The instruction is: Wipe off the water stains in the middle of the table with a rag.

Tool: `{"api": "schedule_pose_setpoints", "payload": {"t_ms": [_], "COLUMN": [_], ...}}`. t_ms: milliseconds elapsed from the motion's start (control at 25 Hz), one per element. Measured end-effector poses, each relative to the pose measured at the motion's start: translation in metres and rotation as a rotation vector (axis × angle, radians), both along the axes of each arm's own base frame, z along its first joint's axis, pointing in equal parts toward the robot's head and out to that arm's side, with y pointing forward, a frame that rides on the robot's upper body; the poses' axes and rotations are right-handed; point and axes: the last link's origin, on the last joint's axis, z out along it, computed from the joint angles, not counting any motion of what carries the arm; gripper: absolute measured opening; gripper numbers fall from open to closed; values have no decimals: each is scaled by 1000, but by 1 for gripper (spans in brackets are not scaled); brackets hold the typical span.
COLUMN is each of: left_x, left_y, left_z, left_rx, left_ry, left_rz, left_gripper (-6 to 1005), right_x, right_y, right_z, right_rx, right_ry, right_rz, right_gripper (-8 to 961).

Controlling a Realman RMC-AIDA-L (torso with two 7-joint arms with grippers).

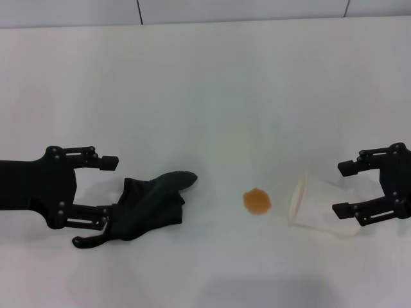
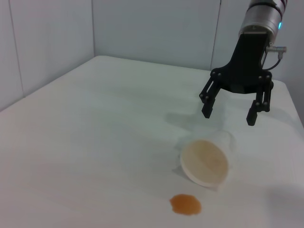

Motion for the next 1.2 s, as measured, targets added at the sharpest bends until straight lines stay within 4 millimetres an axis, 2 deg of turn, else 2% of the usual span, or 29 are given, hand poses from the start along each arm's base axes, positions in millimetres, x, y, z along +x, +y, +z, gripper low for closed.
{"api": "schedule_pose_setpoints", "payload": {"t_ms": [1200], "left_x": [1], "left_y": [1], "left_z": [-3], "left_rx": [-12], "left_ry": [-7], "left_rz": [-2], "left_gripper": [830], "right_x": [7], "right_y": [-2], "right_z": [-3], "right_rx": [-10], "right_ry": [23], "right_rz": [-39], "right_gripper": [803]}}
